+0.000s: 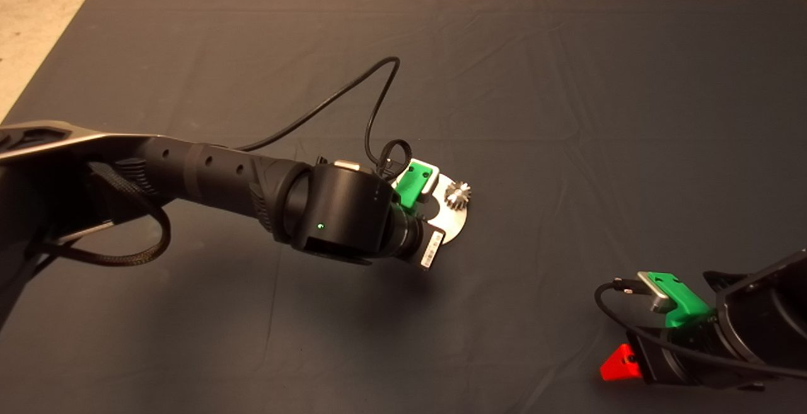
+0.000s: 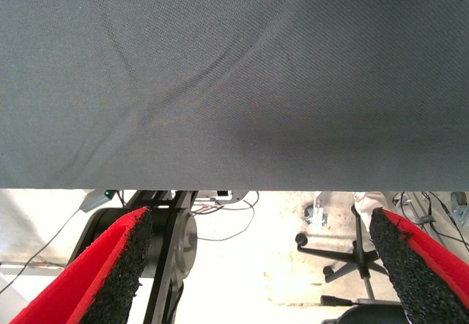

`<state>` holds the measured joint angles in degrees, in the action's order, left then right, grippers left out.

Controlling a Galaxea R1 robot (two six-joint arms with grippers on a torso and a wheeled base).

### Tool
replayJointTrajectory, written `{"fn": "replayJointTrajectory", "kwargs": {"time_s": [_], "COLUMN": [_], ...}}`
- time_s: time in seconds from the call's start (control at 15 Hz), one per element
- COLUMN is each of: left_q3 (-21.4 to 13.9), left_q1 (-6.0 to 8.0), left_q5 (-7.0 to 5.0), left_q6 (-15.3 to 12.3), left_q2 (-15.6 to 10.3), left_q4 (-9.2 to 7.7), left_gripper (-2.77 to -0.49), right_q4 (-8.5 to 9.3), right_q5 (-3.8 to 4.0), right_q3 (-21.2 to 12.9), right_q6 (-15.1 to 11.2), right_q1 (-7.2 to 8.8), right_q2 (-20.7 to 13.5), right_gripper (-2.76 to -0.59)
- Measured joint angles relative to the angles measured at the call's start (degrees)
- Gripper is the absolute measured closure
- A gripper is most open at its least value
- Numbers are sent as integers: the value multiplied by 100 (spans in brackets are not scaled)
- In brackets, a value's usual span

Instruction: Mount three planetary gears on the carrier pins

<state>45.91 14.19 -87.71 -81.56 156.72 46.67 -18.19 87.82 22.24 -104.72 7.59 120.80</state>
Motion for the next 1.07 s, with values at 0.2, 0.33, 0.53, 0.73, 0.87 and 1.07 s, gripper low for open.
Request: {"fn": "replayJointTrajectory", "kwargs": {"time_s": [0.2,0.33,0.53,0.73,0.87,1.07], "left_q3": [12,20,52,63,89,89], "left_q1": [0,0,0,-2,-2,-2], "left_q5": [6,9,4,9,6,4], "left_q6": [0,0,0,1,2,2], "left_q2": [69,76,80,122,119,124], "left_q4": [0,0,0,0,0,1], "left_gripper": [-51,-51,-51,-52,-51,-51], "right_q4": [0,0,0,0,0,0], "right_q5": [0,1,0,0,0,0], "right_q3": [0,0,0,0,0,0], "right_q6": [0,0,0,0,0,0], "right_q1": [0,-1,0,0,0,0], "right_q2": [-1,-1,-1,-1,-1,-1], "right_gripper": [-220,-220,-220,-220,-220,-220]}}
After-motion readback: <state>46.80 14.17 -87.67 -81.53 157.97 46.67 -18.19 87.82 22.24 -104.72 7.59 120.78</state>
